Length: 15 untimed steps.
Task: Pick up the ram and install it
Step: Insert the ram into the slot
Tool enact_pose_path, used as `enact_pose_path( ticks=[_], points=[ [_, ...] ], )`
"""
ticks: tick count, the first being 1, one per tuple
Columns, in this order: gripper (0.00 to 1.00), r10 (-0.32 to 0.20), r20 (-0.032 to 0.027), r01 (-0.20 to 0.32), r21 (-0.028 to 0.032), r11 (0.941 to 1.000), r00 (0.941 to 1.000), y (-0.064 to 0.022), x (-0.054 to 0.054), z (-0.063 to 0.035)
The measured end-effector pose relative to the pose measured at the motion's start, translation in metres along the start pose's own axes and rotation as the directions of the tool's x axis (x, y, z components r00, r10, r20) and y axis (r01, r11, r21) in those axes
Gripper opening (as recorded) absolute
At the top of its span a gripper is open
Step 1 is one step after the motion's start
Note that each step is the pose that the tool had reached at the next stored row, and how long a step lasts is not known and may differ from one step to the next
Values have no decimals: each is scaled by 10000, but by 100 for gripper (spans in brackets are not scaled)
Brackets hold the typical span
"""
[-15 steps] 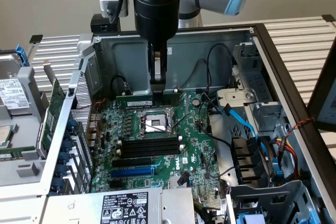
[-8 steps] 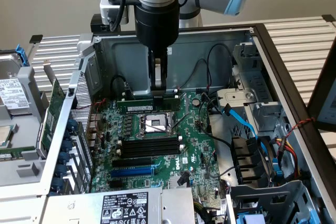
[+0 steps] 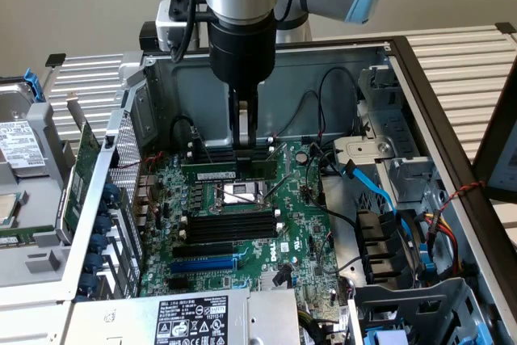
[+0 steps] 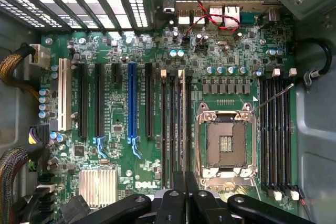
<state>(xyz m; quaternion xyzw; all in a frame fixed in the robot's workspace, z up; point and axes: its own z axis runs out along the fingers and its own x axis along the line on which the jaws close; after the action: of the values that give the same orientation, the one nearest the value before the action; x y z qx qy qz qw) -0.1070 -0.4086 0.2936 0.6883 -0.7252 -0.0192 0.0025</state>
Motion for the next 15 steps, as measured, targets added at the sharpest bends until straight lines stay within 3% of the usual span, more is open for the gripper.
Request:
enact_pose_path(
  ticks=[3, 4, 7, 12, 15],
  points=[
    [13, -2, -9, 2, 120, 9999, 10000, -1, 1, 27],
    [13, -2, -9, 2, 133, 9999, 10000, -1, 1, 39],
    [13, -3, -16, 3, 137, 9999, 10000, -1, 2, 81],
    [13, -7, -111, 9, 141, 9999, 9999, -1, 12, 125],
    [13, -47, -139, 49, 140, 9999, 9999, -2, 28, 140]
  ],
)
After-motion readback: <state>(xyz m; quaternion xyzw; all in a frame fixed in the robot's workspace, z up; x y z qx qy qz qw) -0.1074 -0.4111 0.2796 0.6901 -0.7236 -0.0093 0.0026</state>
